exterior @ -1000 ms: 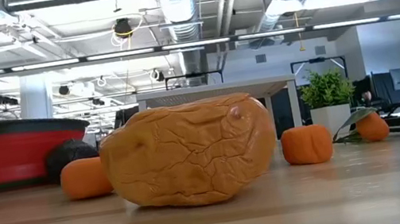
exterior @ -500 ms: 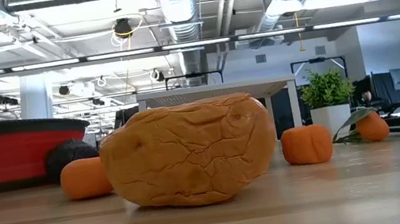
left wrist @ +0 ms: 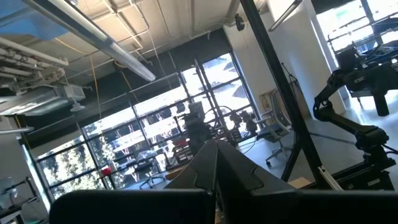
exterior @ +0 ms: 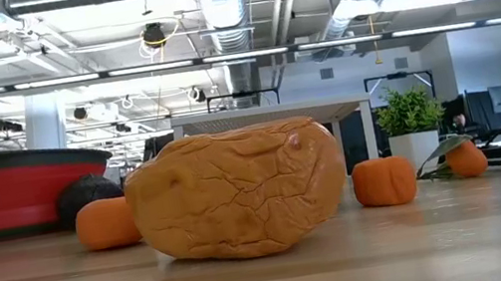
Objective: Pick & Place Fruit
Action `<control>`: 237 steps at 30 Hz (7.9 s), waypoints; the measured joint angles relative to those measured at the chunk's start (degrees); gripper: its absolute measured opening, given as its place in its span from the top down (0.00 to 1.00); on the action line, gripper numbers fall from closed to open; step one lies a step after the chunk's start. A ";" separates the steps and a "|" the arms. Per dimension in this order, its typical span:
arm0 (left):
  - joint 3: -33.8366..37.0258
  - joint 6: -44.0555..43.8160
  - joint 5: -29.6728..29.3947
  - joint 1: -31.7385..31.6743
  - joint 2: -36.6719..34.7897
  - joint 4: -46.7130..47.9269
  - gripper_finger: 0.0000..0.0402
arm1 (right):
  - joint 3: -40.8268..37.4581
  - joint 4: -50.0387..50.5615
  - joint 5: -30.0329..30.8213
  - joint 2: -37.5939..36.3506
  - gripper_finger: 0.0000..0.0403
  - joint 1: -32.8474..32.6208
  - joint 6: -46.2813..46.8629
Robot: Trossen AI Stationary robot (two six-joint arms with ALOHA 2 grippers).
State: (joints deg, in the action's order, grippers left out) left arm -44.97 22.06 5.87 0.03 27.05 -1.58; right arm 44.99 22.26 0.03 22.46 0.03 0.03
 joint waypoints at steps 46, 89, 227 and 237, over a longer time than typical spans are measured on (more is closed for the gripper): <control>0.00 -4.33 -0.02 0.00 12.41 -14.28 1.00 | 0.05 -34.95 10.62 1.59 1.00 0.15 11.27; 0.05 -25.36 -6.59 0.42 23.11 -15.77 0.82 | -0.02 -34.64 10.54 31.59 0.88 2.32 -1.47; 0.02 -25.79 -14.82 -1.50 22.56 -10.82 0.78 | 0.00 -32.48 7.50 33.05 0.67 7.51 9.01; 0.02 -25.77 -14.82 -1.51 22.56 -10.84 0.98 | 0.00 -32.61 7.50 33.05 0.92 7.65 4.45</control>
State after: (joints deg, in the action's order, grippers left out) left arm -44.95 -3.70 -8.95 -1.48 49.60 -12.43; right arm 44.99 -10.35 7.53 55.51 7.68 4.48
